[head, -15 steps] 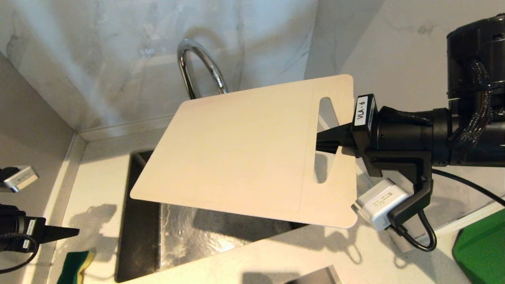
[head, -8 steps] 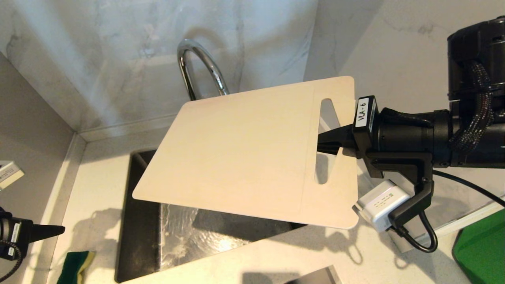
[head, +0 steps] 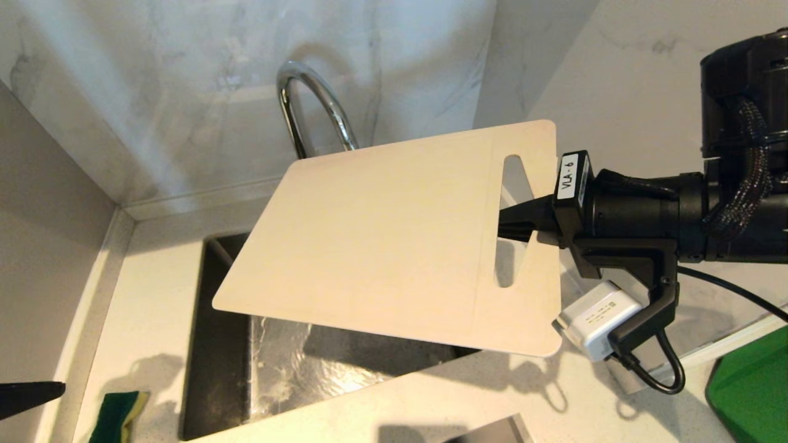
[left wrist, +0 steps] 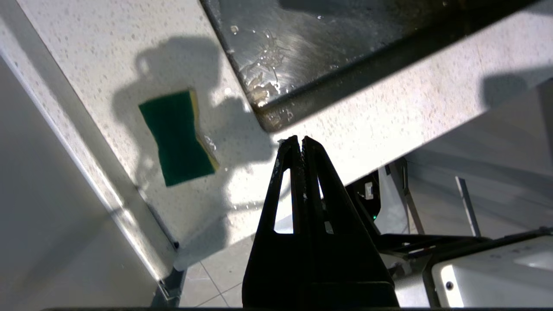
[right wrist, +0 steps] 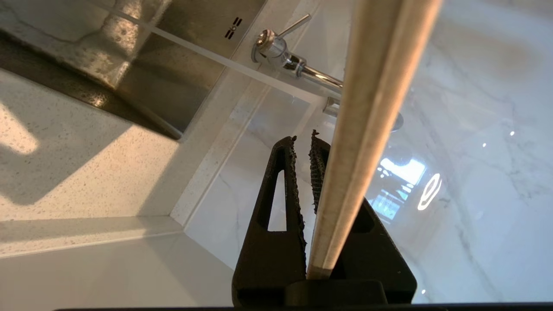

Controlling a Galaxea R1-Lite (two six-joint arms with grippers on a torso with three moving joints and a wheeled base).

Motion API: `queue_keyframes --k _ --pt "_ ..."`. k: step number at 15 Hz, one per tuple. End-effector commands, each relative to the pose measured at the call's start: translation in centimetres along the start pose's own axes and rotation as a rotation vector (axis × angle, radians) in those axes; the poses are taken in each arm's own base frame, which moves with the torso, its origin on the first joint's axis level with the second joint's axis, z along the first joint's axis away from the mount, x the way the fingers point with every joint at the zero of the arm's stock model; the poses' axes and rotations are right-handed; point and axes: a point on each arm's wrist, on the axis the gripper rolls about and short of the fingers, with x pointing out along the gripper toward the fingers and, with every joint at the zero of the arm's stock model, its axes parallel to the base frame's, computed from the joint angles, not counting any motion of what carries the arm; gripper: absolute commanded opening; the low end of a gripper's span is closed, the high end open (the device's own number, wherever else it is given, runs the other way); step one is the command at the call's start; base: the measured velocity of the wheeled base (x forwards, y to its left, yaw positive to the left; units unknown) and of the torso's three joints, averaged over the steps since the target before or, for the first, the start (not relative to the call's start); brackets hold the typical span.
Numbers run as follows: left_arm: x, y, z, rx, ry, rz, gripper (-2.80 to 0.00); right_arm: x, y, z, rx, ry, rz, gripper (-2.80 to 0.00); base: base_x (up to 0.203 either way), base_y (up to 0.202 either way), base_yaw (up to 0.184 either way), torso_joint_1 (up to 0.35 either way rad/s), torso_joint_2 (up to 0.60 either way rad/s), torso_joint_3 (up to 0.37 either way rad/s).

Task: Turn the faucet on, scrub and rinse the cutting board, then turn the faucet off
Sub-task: Put down the cutting board

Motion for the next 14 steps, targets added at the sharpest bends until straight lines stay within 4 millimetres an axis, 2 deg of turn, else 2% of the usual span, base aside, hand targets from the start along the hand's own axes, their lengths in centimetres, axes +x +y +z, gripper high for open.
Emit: queue_keyframes --k 1,3,5,9,14 --pt "-2.0 -0.9 -3.0 0.035 -0.072 -0.011 -2.80 0.0 0.0 0.0 -0.013 -0.003 -0.001 -2.80 0.000 0.000 0.000 0.000 0.00 0.000" --pt "-2.0 -1.6 -4.8 0.105 -0.052 -0.117 -2.80 -0.1 -0.1 0.0 -0.014 0.000 -0.003 -2.80 0.000 0.000 0.000 0.000 0.00 0.000" --pt "-2.3 -1.8 -6.3 0.083 -0.053 -0.149 -2.80 -0.4 0.1 0.3 -0.011 0.002 0.003 -2.80 0.000 0.000 0.000 0.000 0.00 0.000" --pt "-3.4 -1.6 -8.7 -0.034 -0.067 -0.007 -2.80 -0.7 0.3 0.5 -0.006 0.001 0.008 -2.80 0.000 0.000 0.000 0.000 0.00 0.000" --pt "-5.0 -2.1 -12.0 -0.043 -0.222 0.069 -2.80 -0.8 0.5 0.7 -0.002 0.002 0.014 -2.80 0.000 0.000 0.000 0.000 0.00 0.000"
